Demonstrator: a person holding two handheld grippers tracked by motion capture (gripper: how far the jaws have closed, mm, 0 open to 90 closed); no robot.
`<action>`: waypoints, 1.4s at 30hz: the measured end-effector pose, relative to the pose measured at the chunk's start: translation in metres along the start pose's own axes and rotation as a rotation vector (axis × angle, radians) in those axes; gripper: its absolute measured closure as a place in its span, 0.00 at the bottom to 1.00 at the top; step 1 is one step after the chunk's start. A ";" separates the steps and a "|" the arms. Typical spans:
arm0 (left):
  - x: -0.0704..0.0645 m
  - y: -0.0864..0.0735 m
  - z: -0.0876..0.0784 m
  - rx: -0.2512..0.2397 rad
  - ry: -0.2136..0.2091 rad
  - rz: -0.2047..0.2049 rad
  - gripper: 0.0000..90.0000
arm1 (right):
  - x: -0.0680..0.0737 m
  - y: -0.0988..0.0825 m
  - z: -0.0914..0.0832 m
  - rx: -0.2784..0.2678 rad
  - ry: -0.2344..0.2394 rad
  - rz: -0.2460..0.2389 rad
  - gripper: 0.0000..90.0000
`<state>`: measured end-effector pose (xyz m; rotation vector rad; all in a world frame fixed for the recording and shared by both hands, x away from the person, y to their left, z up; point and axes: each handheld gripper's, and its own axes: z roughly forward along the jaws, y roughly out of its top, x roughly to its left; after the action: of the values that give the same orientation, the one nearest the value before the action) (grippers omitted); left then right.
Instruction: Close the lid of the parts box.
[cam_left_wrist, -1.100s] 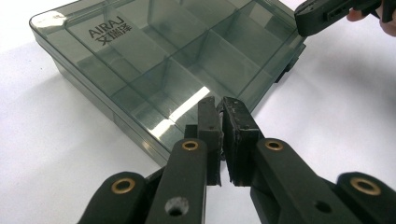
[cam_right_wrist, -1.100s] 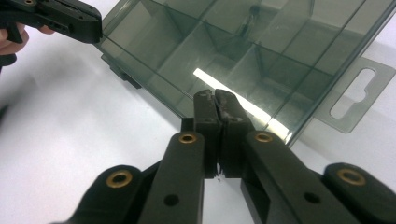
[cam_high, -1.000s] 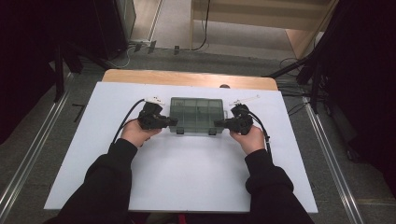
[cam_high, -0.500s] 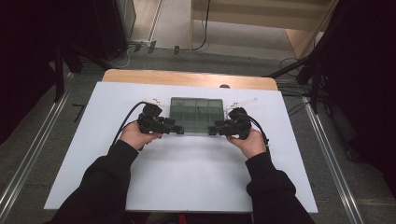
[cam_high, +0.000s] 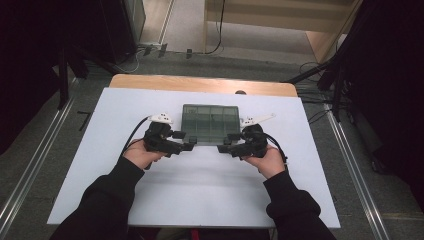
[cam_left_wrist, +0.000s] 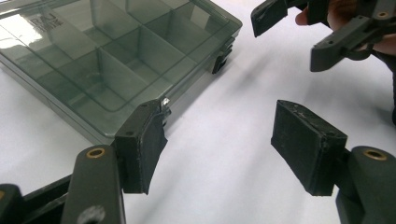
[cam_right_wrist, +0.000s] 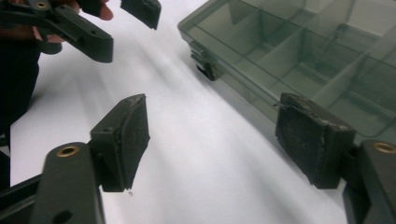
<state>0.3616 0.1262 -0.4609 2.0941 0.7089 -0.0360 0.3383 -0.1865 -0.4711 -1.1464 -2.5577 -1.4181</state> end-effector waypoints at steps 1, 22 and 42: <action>-0.001 -0.001 0.000 -0.002 0.004 -0.003 0.38 | 0.001 -0.001 0.000 -0.002 0.007 -0.005 0.28; -0.017 -0.041 -0.009 -0.019 0.042 0.057 0.33 | 0.020 -0.030 0.006 0.026 0.021 -0.050 0.26; -0.027 -0.071 -0.030 -0.016 0.029 0.060 0.33 | 0.027 -0.055 -0.010 0.026 -0.003 -0.057 0.25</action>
<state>0.2965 0.1669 -0.4882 2.1028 0.6612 0.0338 0.2827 -0.1962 -0.4967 -1.0814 -2.6225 -1.3909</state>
